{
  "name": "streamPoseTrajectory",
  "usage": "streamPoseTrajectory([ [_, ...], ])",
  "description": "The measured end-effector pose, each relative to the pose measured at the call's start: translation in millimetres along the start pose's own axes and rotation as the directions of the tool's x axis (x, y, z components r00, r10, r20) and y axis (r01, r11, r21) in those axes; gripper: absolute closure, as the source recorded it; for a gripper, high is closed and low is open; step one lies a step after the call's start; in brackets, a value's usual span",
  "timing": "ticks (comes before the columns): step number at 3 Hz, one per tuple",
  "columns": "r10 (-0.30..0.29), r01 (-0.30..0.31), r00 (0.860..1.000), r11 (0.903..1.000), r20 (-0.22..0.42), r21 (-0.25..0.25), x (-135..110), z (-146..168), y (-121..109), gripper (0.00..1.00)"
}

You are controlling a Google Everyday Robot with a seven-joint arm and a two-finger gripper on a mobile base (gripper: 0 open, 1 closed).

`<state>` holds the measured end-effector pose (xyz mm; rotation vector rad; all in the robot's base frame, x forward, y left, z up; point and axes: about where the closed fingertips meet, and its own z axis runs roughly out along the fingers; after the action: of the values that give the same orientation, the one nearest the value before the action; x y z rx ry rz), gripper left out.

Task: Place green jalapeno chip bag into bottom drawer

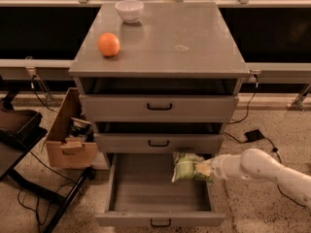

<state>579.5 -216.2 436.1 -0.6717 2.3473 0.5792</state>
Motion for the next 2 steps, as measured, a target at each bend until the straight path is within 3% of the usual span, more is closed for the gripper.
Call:
streamPoseTrajectory([
  [1,-0.015,0.010,0.998,0.9974,-0.067,-0.072,25,89,22,1.00],
  [2,-0.006,-0.011,0.991,0.9920,-0.131,-0.126,48,151,26,1.00],
])
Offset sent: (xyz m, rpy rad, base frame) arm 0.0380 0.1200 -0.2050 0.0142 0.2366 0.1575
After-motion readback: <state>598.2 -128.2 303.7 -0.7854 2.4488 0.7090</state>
